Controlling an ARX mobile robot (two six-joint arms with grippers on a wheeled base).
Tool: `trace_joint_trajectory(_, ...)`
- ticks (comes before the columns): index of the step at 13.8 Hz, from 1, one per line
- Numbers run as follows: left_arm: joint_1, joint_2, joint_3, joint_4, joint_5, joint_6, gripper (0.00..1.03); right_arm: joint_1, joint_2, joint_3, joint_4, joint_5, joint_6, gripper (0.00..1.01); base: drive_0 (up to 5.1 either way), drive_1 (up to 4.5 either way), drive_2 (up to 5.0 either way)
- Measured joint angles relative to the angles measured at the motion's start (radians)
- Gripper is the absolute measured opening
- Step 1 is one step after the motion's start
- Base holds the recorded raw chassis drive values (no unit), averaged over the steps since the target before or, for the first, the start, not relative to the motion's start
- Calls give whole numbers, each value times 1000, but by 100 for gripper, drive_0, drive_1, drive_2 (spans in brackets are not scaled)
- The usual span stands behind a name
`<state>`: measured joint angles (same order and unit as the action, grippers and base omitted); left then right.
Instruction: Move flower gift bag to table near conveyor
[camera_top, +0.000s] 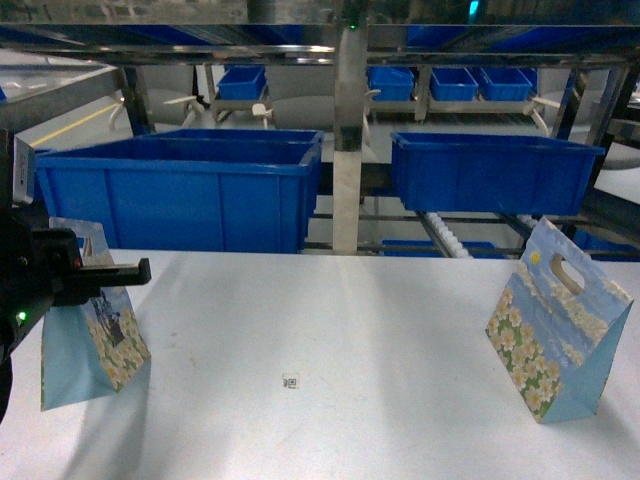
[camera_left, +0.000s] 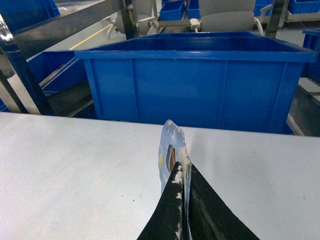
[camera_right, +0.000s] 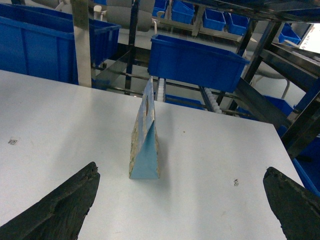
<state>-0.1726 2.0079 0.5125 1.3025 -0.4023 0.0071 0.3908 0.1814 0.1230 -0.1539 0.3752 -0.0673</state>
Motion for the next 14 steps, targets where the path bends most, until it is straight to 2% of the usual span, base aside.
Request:
trace_joint_trajectory(2, -38, -42, -71, 0, -20, 1, 2, 0, 0, 0, 0, 0, 0, 98, 0, 0, 0)
trace_joint_trajectory(3, -61, -61, -105, -3, -25, 2, 5, 0, 0, 0, 0, 0, 0, 98, 0, 0, 0)
trace_joint_trajectory(6, -115, -100, -198, -21, -33, 18, 41, 0, 0, 0, 0, 0, 0, 98, 0, 0, 0)
trace_joint_trajectory(10, -118, -232, -238, -19, -20, 22, 93, 0, 0, 0, 0, 0, 0, 98, 0, 0, 0)
trace_joint_trajectory(11, -112, -289, -238, -19, -11, 18, 100, 0, 0, 0, 0, 0, 0, 98, 0, 0, 0)
trace_joint_trajectory(13, -112, -433, -238, -27, 52, -25, 98, 0, 0, 0, 0, 0, 0, 98, 0, 0, 0)
trace_joint_trajectory(14, -121, -532, -240, -97, 75, -35, 98, 0, 0, 0, 0, 0, 0, 98, 0, 0, 0)
